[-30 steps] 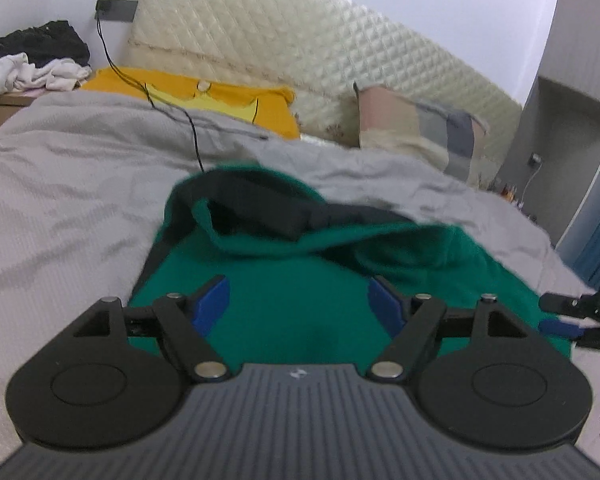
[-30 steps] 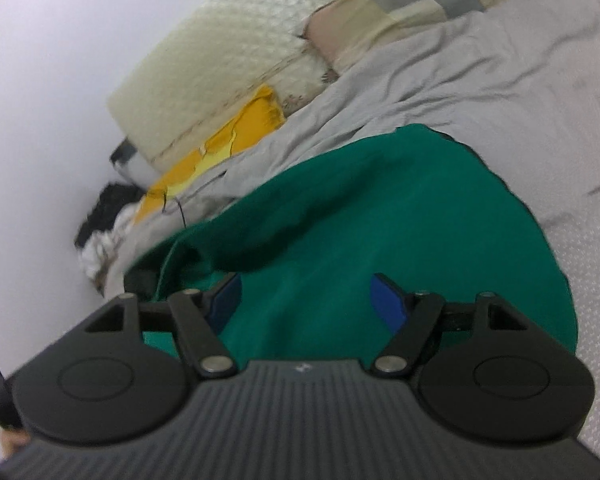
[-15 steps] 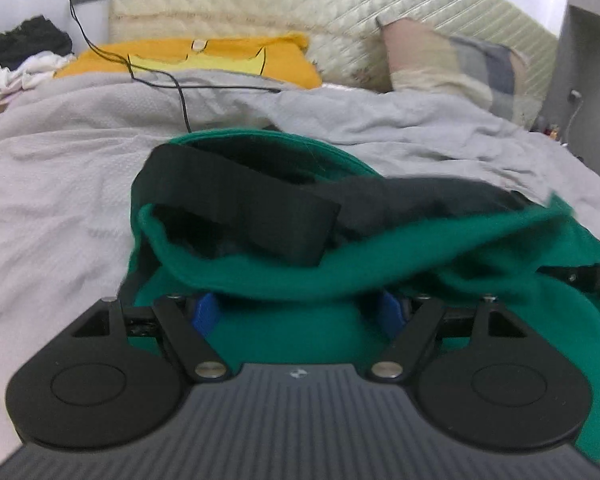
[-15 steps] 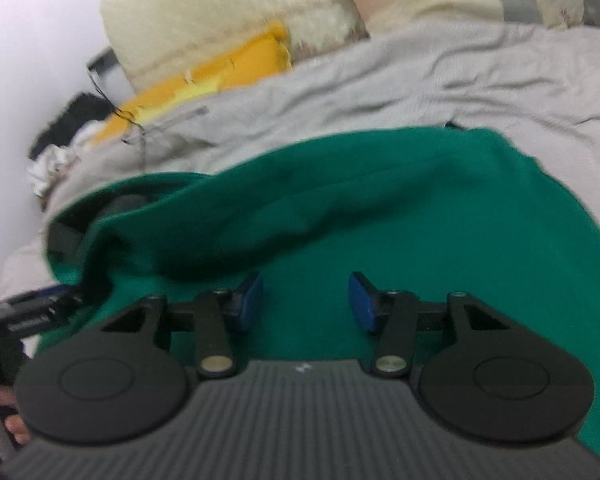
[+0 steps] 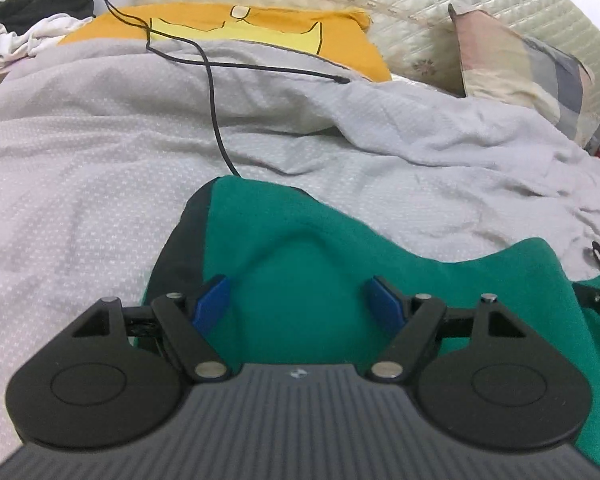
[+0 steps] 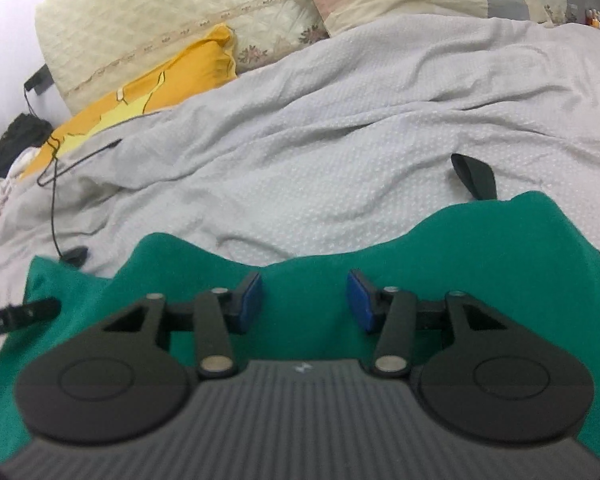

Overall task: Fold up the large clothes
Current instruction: 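Lay the hoodie flat on the bed and open both tools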

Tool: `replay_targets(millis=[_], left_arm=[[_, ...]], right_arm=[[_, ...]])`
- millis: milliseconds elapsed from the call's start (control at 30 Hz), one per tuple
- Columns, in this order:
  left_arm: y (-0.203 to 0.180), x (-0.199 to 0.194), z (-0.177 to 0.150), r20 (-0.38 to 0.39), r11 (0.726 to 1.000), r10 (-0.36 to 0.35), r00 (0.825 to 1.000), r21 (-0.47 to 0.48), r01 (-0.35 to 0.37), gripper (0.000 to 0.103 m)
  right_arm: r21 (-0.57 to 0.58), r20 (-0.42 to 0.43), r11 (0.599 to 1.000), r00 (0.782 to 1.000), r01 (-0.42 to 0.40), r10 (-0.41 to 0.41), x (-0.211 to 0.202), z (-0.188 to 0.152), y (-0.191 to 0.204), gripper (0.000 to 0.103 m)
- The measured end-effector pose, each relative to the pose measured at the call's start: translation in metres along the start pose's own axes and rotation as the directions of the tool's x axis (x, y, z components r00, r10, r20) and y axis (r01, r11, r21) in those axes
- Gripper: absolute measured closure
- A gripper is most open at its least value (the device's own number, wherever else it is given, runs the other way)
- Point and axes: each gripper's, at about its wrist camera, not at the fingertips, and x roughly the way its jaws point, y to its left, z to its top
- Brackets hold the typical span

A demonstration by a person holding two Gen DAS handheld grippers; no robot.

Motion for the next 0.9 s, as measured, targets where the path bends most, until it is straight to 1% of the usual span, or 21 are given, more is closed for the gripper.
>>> replay_targets(millis=[100,133,267,367,500,633,733,800,900], left_arm=[[-0.001,-0.013,-0.005,-0.001,1.0,0.0,1.0,0.016,0.0,0.023],[-0.001,-0.021,-0.008,-0.002,1.0,-0.01,1.0,0.014,0.01,0.023],[-0.002,-0.063,-0.028,0.013,0.998,-0.049,0.999,-0.027,0.05,0.023],[0.0,-0.097,-0.048,0.029,0.993,-0.088,0.996,-0.079,0.09,0.023],[-0.001,-0.144,-0.079,0.058,0.988,-0.113,0.992,-0.102,0.119,0.023],[-0.006,-0.191,-0.111,0.092,0.989,-0.126,0.988,-0.07,0.133,0.023],[-0.013,-0.219,-0.128,0.1,0.992,-0.116,0.988,-0.035,0.12,0.023],[-0.017,-0.238,-0.14,0.122,0.993,-0.115,0.986,-0.017,0.118,0.023],[-0.028,-0.256,-0.157,0.142,0.993,-0.113,0.983,0.034,0.11,0.023]], right_arm=[[0.002,0.003,1.0,1.0,-0.009,0.009,-0.013,0.0,0.001,0.054],[0.008,0.001,1.0,1.0,-0.015,0.015,-0.019,-0.001,0.002,0.054],[0.021,0.003,0.999,0.999,-0.044,0.044,-0.057,-0.013,0.007,0.052],[0.002,0.022,0.999,0.998,-0.054,0.054,-0.094,-0.03,0.014,0.052],[0.004,0.036,0.998,0.997,-0.062,0.062,-0.143,-0.061,0.021,0.052],[-0.013,0.039,0.998,0.997,-0.06,0.06,-0.184,-0.091,0.027,0.052],[-0.008,0.049,0.999,0.997,-0.053,0.053,-0.209,-0.11,0.027,0.052],[-0.003,0.064,0.999,0.997,-0.053,0.053,-0.225,-0.123,0.027,0.052],[-0.005,0.077,0.998,0.996,-0.055,0.055,-0.24,-0.143,0.028,0.052]])
